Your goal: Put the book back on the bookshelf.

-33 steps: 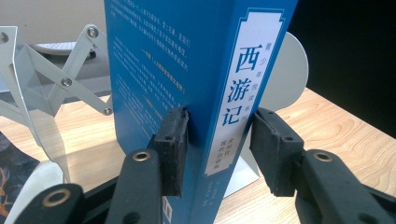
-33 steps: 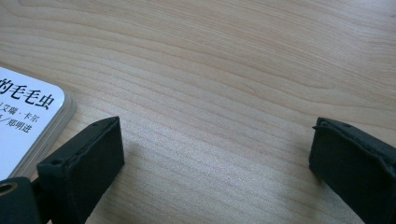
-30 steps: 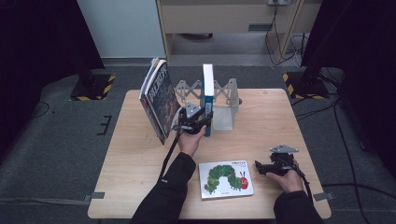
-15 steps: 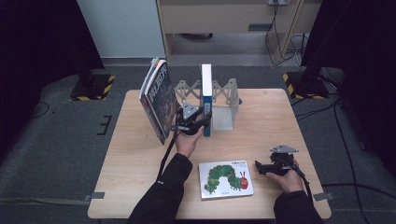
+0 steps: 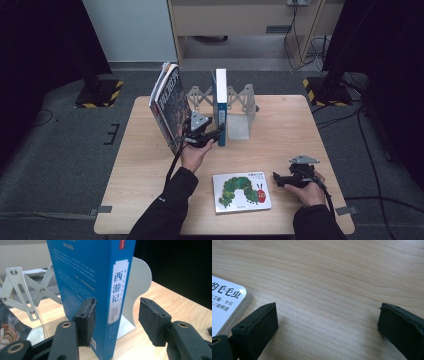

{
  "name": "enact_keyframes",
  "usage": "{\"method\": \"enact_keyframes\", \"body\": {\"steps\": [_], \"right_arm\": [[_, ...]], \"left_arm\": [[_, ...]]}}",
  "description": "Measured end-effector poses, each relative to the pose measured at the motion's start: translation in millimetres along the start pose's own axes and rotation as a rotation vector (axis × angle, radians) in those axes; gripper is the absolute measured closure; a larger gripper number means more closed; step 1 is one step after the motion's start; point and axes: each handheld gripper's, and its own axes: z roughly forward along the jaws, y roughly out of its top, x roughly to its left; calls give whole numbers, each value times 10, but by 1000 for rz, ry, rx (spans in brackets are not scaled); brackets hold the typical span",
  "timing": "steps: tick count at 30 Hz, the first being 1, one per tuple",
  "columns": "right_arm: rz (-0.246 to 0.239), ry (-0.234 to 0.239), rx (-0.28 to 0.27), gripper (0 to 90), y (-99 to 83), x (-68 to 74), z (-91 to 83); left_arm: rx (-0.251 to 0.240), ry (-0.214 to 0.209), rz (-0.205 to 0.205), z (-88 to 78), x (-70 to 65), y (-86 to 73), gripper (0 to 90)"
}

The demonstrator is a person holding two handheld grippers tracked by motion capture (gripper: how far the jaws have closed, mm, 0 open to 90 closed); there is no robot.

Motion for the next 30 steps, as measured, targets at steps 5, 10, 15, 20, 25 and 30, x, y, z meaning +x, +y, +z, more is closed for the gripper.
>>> {"method": "enact_keyframes", "body": {"steps": [5,10,15,20,25,30], "right_arm": [[3,-4,0,24,-1,-1,3],[2,-3,1,25,-1,-3,2],[5,-7,-3,38,-3,-6,-1],[9,-13,-5,109,1,-24,-23],[8,-17,-1,194,28,-26,-82],[44,24,-24,231,42,52,-164]], "left_arm": [[40,-15,35,-145,-13,-36,425],[88,-50,47,-314,-29,-156,392],[145,-76,75,-483,-57,-360,377],[191,-79,83,-646,-64,-548,332],[238,-91,43,-784,-19,-747,314],[270,-96,-9,-836,32,-916,303]]}}
